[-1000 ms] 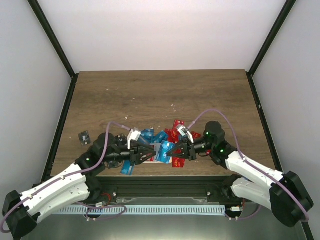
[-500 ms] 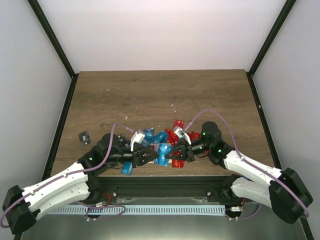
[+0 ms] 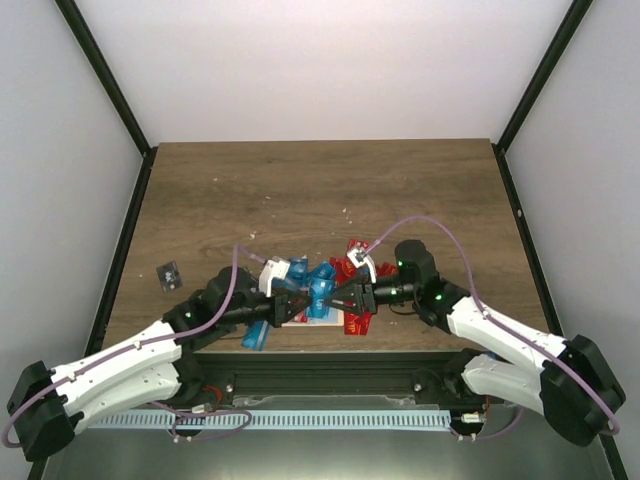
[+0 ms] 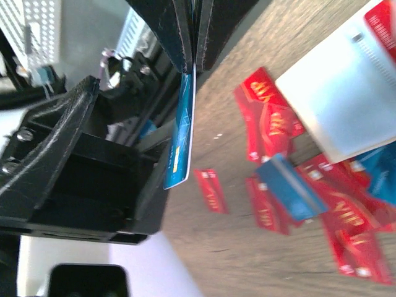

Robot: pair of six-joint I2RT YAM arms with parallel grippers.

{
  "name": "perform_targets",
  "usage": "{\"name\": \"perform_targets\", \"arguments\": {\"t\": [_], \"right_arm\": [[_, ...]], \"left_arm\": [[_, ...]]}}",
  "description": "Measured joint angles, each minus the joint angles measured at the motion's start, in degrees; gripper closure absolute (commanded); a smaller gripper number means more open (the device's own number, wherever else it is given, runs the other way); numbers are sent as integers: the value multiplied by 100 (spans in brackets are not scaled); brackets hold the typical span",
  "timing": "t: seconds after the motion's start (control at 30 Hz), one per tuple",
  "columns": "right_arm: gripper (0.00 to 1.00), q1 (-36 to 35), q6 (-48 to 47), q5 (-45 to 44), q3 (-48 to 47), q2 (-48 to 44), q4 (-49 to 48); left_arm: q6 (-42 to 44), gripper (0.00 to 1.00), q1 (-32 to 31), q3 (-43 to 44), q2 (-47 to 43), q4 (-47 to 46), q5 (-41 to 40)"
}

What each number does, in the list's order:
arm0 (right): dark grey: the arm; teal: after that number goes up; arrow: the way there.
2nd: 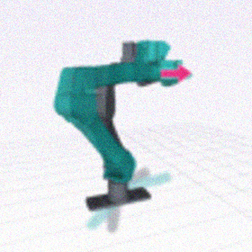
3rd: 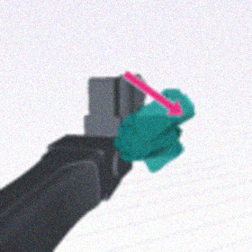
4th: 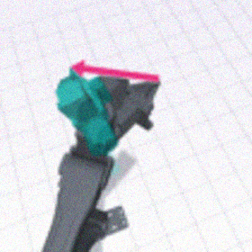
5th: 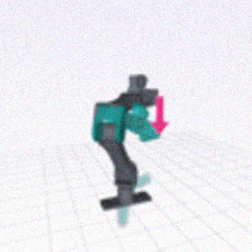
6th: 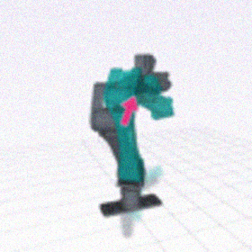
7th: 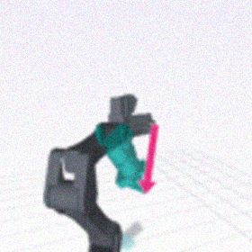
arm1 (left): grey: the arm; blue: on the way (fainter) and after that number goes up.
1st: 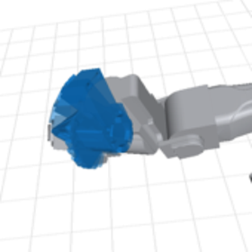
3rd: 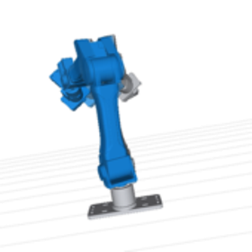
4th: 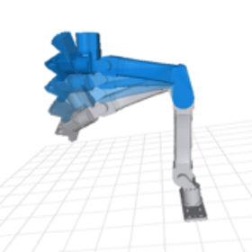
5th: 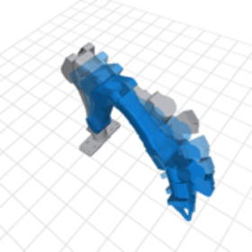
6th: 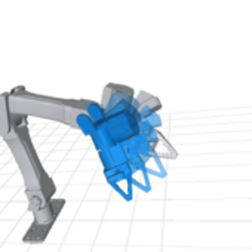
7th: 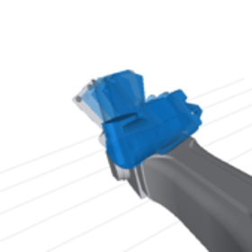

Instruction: Put the credit cards into the card holder

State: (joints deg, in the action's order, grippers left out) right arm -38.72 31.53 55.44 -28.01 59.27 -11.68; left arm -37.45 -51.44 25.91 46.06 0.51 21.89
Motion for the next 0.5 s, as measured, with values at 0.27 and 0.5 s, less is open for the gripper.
{"name": "perform_targets", "arguments": {"t": [0.27,0.5], "right_arm": [[49,0,57,-1228,7,326,457],[58,0,223,-1663,0,1178,498]], "left_arm": [[-463,96,313,-208,372,542,-761],[-452,96,892,-238,1453,439,-496]]}}
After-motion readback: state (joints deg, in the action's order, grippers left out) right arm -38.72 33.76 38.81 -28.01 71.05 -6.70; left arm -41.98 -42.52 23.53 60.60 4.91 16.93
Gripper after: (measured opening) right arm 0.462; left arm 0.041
